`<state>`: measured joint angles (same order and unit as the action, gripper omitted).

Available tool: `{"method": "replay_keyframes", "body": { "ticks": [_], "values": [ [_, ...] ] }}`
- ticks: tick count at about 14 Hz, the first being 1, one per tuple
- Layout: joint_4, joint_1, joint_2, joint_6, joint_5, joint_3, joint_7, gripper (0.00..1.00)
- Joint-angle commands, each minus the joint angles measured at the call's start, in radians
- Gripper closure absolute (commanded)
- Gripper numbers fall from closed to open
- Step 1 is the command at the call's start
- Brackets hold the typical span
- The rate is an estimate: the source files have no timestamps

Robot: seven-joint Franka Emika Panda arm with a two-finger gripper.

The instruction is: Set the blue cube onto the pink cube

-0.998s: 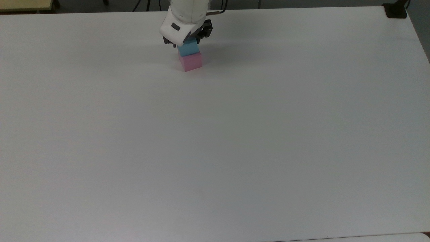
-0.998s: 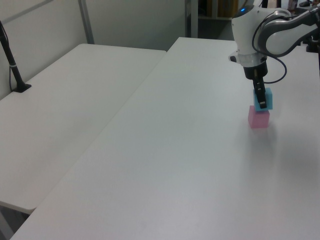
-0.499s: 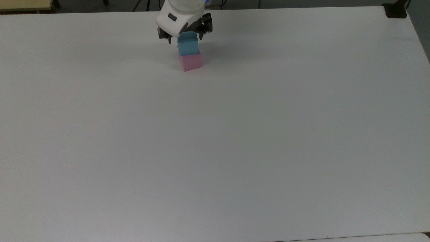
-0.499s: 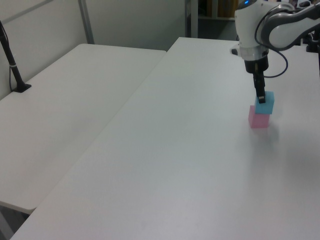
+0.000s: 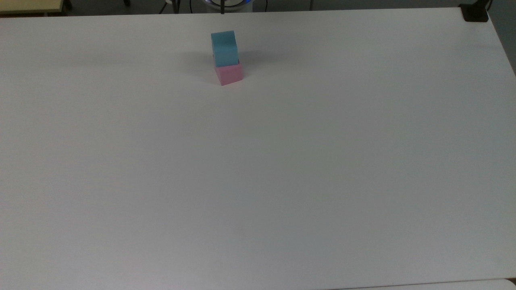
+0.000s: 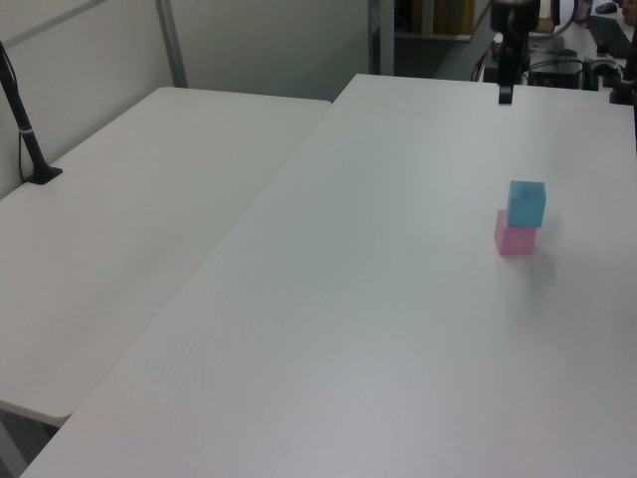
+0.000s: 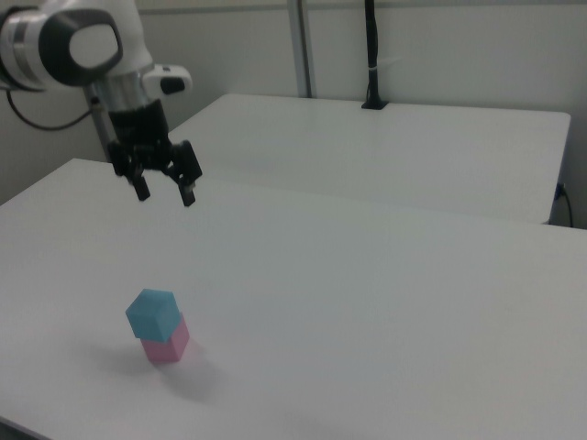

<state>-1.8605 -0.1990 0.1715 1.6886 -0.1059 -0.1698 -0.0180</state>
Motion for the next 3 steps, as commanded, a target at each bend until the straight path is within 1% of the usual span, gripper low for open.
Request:
{"method": "replay_keyframes", "body": {
  "ticks": [1,3],
  "values": [
    [0.09,0.067,-0.02,-0.078,0.052,0.038,0.059,0.0],
    [0.092,0.078,-0.02,-0.108,0.055,0.038,0.053,0.0]
  ]
}}
